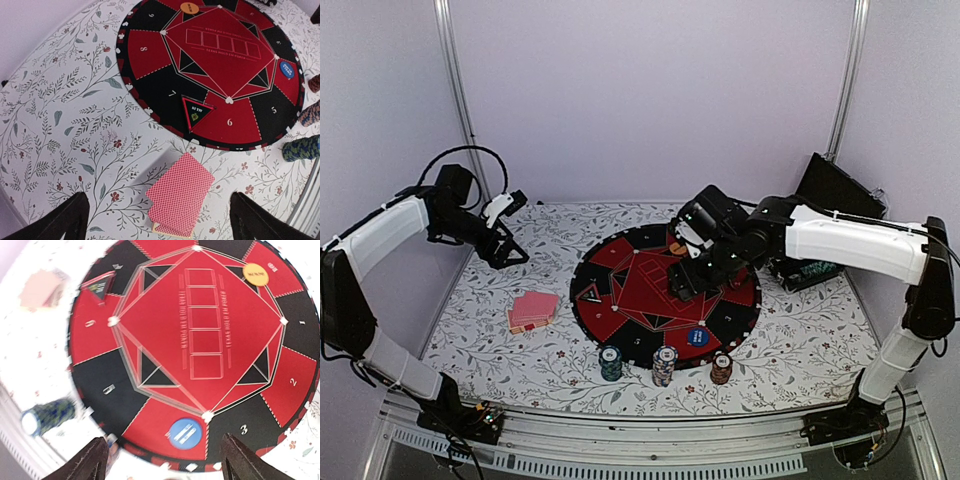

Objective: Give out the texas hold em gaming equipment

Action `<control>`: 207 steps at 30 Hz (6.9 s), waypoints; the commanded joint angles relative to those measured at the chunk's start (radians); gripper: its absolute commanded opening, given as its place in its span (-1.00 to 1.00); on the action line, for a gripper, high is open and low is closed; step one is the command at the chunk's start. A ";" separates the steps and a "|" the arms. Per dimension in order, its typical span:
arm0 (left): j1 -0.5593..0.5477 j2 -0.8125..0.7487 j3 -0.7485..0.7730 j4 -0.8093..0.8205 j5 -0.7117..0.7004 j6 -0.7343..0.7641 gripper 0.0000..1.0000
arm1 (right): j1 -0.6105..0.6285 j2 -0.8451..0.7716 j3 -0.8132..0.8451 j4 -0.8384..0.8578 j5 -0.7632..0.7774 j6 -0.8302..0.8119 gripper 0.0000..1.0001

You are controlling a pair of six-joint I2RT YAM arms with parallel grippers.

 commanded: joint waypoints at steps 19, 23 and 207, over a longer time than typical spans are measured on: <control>-0.009 0.004 0.054 -0.012 0.011 -0.040 0.99 | 0.137 -0.177 -0.262 -0.245 -0.084 0.197 0.41; -0.009 -0.004 0.052 -0.011 0.005 -0.038 0.99 | 0.139 -0.128 -0.271 -0.211 -0.075 0.186 0.43; -0.009 -0.006 0.131 -0.046 0.055 -0.055 0.99 | 0.151 -0.054 -0.410 -0.046 -0.052 0.271 0.42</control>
